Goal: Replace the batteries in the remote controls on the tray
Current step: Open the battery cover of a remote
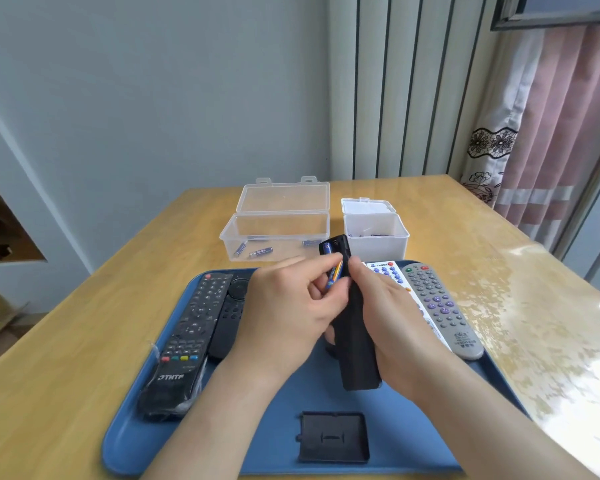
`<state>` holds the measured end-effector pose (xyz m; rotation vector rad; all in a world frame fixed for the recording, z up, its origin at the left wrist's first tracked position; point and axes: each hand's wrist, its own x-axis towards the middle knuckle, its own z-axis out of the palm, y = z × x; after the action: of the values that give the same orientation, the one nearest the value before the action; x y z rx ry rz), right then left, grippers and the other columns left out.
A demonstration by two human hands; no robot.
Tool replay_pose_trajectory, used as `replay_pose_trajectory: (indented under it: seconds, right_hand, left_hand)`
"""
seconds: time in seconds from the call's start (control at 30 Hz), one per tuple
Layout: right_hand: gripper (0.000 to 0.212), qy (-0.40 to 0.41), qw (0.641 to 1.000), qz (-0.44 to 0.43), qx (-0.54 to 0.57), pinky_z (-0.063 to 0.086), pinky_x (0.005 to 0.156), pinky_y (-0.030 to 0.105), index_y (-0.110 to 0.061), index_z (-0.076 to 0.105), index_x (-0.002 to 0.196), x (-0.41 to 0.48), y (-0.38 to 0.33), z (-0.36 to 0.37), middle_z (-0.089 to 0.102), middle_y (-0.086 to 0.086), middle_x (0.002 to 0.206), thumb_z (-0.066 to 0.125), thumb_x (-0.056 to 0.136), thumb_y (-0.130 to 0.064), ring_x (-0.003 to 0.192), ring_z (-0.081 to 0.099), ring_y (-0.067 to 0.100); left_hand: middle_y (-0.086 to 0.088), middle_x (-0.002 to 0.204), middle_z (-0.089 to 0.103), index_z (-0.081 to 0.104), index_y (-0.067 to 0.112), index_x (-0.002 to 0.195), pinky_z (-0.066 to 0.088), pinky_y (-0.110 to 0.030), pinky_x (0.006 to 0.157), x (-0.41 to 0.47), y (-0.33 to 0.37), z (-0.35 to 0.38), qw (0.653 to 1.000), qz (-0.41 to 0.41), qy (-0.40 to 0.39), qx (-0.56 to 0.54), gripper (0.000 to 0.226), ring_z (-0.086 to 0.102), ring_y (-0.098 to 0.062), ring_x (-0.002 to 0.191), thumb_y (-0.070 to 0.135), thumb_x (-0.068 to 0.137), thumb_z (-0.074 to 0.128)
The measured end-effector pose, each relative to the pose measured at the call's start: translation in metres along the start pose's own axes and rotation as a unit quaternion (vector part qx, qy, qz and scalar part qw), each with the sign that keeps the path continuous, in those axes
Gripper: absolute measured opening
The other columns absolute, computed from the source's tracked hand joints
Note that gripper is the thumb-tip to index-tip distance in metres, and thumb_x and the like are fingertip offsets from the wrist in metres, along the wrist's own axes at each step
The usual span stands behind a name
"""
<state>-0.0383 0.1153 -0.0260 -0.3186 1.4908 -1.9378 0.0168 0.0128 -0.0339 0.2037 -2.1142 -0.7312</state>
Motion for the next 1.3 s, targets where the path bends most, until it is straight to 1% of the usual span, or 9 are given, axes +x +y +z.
replay_pose_trajectory:
  seconds: [0.3, 0.43, 0.53, 0.6, 0.67, 0.87, 1.0, 1.17, 1.3]
  right_hand:
    - [0.042, 0.002, 1.000, 0.010, 0.001, 0.047, 0.051, 0.029, -0.009, 0.065, 0.082, 0.001, -0.003, -0.003, 0.060, 0.014, 0.061, 0.042, 0.104, -0.034, 0.049, 0.054, 0.022]
    - [0.044, -0.021, 0.999, 0.004, -0.045, 0.047, 0.047, 0.025, -0.005, 0.066, 0.091, 0.000, -0.001, -0.003, 0.060, 0.017, 0.061, 0.039, 0.104, -0.037, 0.047, 0.053, 0.025]
    - [0.047, -0.049, 0.997, -0.004, -0.054, 0.045, 0.047, 0.024, -0.003, 0.069, 0.099, -0.001, -0.001, -0.002, 0.061, 0.013, 0.063, 0.038, 0.104, -0.038, 0.048, 0.052, 0.023]
    - [0.049, -0.073, 0.996, -0.005, -0.058, 0.044, 0.048, 0.026, -0.007, 0.072, 0.089, -0.003, -0.003, -0.002, 0.060, 0.012, 0.066, 0.037, 0.104, -0.037, 0.049, 0.051, 0.024]
    - [0.050, -0.093, 0.993, -0.007, -0.073, 0.044, 0.048, 0.027, -0.005, 0.070, 0.082, -0.005, -0.004, 0.000, 0.060, 0.015, 0.068, 0.037, 0.105, -0.036, 0.048, 0.050, 0.024]
    - [0.055, -0.134, 0.982, -0.042, -0.128, 0.043, 0.047, 0.024, 0.003, 0.060, 0.081, -0.008, -0.003, 0.001, 0.060, 0.017, 0.063, 0.032, 0.106, -0.037, 0.045, 0.049, 0.023]
    - [0.050, -0.171, 0.966, -0.058, -0.184, 0.047, 0.049, 0.021, -0.001, 0.060, 0.088, -0.008, -0.005, -0.001, 0.063, 0.009, 0.060, 0.033, 0.105, -0.039, 0.048, 0.057, 0.019]
    - [0.030, -0.165, 0.954, -0.060, -0.245, 0.055, 0.053, 0.030, -0.005, 0.053, 0.098, -0.002, -0.007, -0.005, 0.066, 0.014, 0.072, 0.036, 0.106, -0.028, 0.058, 0.067, 0.027]
    - [0.028, -0.106, 0.935, -0.072, -0.330, 0.055, 0.049, 0.031, -0.002, 0.053, 0.095, 0.001, -0.012, -0.014, 0.068, 0.015, 0.070, 0.036, 0.106, -0.022, 0.052, 0.066, 0.027]
  left_hand:
    - [-0.001, 0.080, 0.056, 0.067, 0.017, 0.122, 0.050, -0.024, 0.067, 0.003, -0.003, -0.005, 0.985, -0.072, -0.134, -0.083, 0.036, 0.059, -0.013, 0.059, 0.009, 0.088, 0.068]
    - [-0.005, 0.081, 0.053, 0.067, 0.028, 0.110, 0.047, -0.016, 0.053, 0.005, 0.002, -0.006, 0.979, -0.122, -0.079, -0.144, 0.041, 0.052, -0.003, 0.049, 0.003, 0.079, 0.075]
    - [0.003, 0.093, 0.051, 0.068, 0.034, 0.099, 0.048, -0.016, 0.050, 0.008, 0.000, -0.008, 0.971, -0.159, -0.036, -0.175, 0.044, 0.052, -0.008, 0.068, 0.004, 0.071, 0.082]
    - [0.003, 0.108, 0.054, 0.066, 0.031, 0.109, 0.048, -0.012, 0.052, 0.009, 0.000, -0.011, 0.960, -0.182, -0.038, -0.210, 0.052, 0.058, -0.007, 0.076, -0.001, 0.070, 0.081]
    - [-0.004, 0.114, 0.060, 0.060, 0.026, 0.124, 0.052, -0.021, 0.049, 0.009, 0.001, -0.014, 0.933, -0.216, -0.067, -0.281, 0.063, 0.058, -0.008, 0.054, -0.008, 0.073, 0.076]
    - [-0.010, 0.075, 0.064, 0.072, 0.013, 0.102, 0.044, -0.027, 0.040, 0.007, 0.004, -0.014, 0.886, -0.274, -0.058, -0.369, 0.037, 0.040, -0.023, 0.034, -0.011, 0.074, 0.071]
    - [-0.004, 0.067, 0.065, 0.076, 0.013, 0.092, 0.045, -0.031, 0.061, 0.009, 0.002, -0.015, 0.881, -0.307, -0.001, -0.360, 0.030, 0.054, -0.024, 0.057, -0.011, 0.075, 0.069]
    - [0.001, 0.065, 0.068, 0.077, 0.017, 0.088, 0.052, -0.030, 0.072, 0.012, 0.002, -0.017, 0.890, -0.320, -0.005, -0.325, 0.019, 0.059, -0.018, 0.067, 0.000, 0.083, 0.068]
    - [0.015, 0.074, 0.070, 0.073, 0.030, 0.090, 0.056, -0.033, 0.076, 0.013, -0.008, -0.019, 0.967, -0.214, -0.046, -0.128, 0.011, 0.065, -0.004, 0.075, 0.023, 0.092, 0.064]
